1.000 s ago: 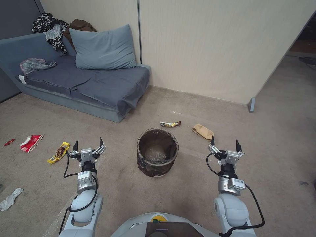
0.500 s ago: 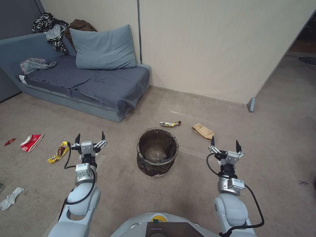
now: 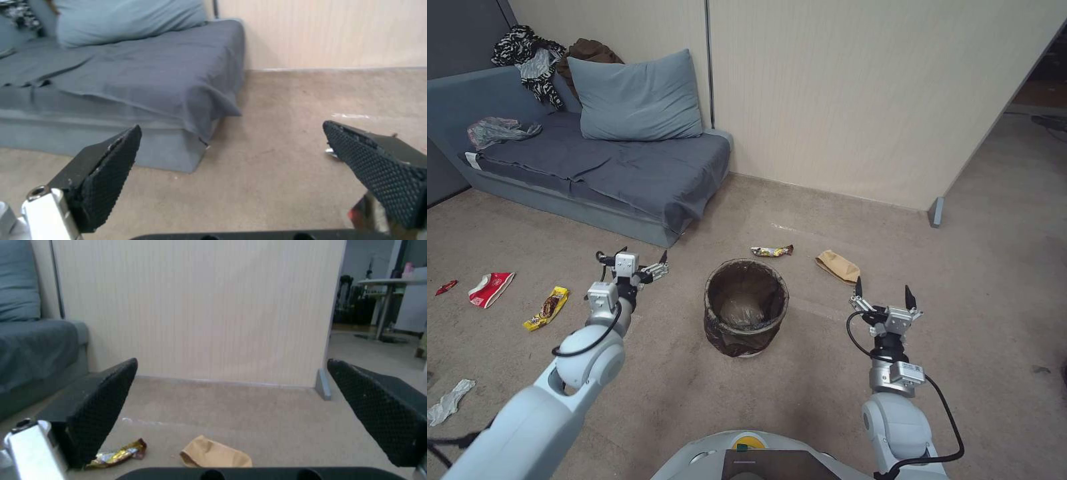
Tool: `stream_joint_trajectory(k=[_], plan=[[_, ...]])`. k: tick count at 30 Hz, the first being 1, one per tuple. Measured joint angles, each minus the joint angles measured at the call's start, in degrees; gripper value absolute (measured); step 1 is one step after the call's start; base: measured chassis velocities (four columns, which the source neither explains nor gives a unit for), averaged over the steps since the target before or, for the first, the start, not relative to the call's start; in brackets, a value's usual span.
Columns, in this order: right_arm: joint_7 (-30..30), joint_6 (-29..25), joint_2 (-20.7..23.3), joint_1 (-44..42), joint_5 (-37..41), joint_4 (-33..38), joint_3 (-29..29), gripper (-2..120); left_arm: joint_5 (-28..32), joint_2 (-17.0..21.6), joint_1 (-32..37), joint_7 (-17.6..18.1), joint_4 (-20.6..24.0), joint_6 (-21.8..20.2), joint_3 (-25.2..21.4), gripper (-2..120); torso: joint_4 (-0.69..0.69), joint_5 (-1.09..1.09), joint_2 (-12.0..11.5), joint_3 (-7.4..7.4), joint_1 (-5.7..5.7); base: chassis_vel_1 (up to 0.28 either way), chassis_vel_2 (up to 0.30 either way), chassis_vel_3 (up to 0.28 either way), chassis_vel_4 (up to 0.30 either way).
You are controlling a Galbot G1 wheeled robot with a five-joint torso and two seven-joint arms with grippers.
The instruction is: Pick up the trash bin, then pick up the garbage from the floor and place it into the trash bin.
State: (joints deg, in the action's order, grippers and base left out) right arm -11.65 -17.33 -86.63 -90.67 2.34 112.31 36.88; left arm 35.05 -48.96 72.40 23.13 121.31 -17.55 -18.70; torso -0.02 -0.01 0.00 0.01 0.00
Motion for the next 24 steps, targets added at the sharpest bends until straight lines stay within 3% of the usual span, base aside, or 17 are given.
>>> stream_joint_trajectory(k=[7,11,24], plan=[[0.1,0.5,0.4,1.0,0.2,-1.2,-1.9,100,7.3,5.1,-4.2,0.4,0.2,-3.6,3.4,100,0.06,0.02,0.0,0.0,0.0,0.0,0.0,0.0,0.0],[0.2,0.5,0.5,0.8,0.5,-1.5,-2.4,100,11.1,7.6,-8.8,0.3,-1.2,-5.3,7.5,100,0.02,0.01,0.0,0.0,0.0,0.0,0.0,0.0,0.0],[0.3,0.5,0.2,0.5,0.9,-1.7,-2.4,100,18.5,8.2,-22.7,1.1,-6.0,-10.5,20.3,100,0.01,0.02,0.0,0.0,0.0,0.0,0.0,0.0,0.0]])
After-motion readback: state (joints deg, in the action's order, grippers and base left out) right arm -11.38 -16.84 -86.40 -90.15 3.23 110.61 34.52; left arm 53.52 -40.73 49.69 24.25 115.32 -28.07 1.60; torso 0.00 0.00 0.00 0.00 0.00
